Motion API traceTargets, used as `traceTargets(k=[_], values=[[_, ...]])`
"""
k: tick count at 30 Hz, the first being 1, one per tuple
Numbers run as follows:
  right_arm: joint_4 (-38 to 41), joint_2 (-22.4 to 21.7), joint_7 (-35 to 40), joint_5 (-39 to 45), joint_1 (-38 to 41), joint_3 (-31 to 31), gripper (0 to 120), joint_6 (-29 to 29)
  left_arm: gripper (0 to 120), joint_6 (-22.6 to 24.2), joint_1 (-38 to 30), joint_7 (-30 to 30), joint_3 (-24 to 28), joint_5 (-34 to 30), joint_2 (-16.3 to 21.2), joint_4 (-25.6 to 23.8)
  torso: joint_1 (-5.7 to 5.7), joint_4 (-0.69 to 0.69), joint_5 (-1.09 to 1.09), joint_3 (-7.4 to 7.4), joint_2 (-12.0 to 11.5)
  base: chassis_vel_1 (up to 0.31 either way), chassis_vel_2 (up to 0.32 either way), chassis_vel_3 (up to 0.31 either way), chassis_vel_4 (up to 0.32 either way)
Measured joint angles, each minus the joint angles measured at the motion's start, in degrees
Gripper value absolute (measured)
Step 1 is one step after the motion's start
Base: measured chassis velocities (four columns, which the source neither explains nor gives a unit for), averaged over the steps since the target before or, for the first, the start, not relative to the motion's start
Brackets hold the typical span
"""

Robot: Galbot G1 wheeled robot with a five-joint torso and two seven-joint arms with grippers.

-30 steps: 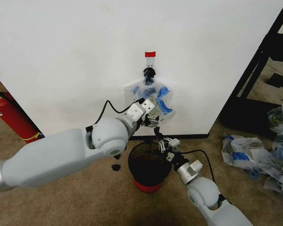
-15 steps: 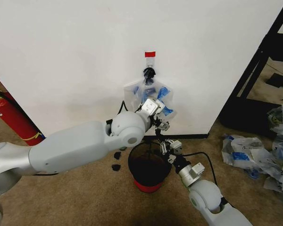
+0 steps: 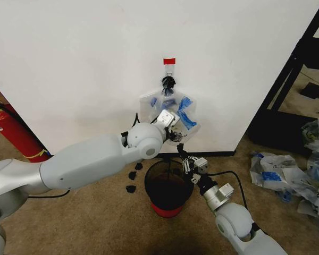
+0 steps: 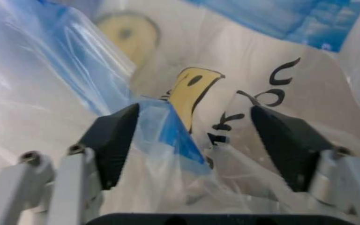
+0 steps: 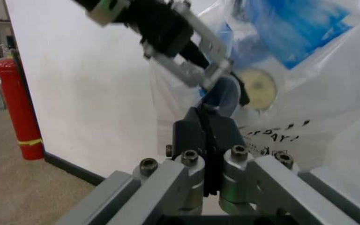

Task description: Pick up the garbage bag from the wall and place it over the trash bin.

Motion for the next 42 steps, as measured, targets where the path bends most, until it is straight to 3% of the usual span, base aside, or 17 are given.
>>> traceTargets(k=[2, 8, 16, 31, 37, 42], values=[[0.0, 0.01, 0.0, 0.05, -0.06, 0.07, 0, -0.01, 62, -0.02, -0.07, 0.21, 0.32, 0.87, -0.15, -0.03, 0.0, -0.01, 0.0, 0.0, 0.0, 0.0, 0.0, 0.0, 0.0], [-0.07, -0.02, 0.0, 0.27, -0.19, 0.12, 0, -0.02, 64, -0.06, -1.67, 1.57, 1.78, 3.35, -0.34, -1.23, -0.01, 0.0, 0.01, -0.01, 0.0, 0.0, 0.0, 0.0, 0.0], [0.51, 0.24, 0.02, 0.66, -0.23, 0.02, 0, -0.15, 64, -0.07, -2.49, 2.0, 3.04, 4.08, -2.05, 4.38, 0.0, 0.0, -0.01, 0.0, 0.0, 0.0, 0.0, 0.0, 0.0], [0.47, 0.28, 0.1, 1.7, 0.75, -0.3, 0, -0.38, 61, -0.08, -3.3, 2.29, 4.82, 3.91, 0.26, 4.54, 0.0, 0.0, -0.01, 0.0, 0.0, 0.0, 0.0, 0.0, 0.0], [0.5, 0.31, 0.11, 1.86, 0.67, -0.34, 0, -0.41, 55, -0.09, -3.65, 1.8, 4.86, 3.95, 0.9, 5.36, 0.0, -0.01, 0.0, 0.0, 0.0, 0.0, 0.0, 0.0, 0.0], [0.41, 0.29, 0.17, 2.16, 1.37, -0.45, 0, -0.54, 40, -0.08, -3.95, 1.54, 5.24, 3.15, 2.41, 3.65, 0.0, -0.01, 0.0, 0.0, 0.0, 0.0, 0.0, 0.0, 0.0]])
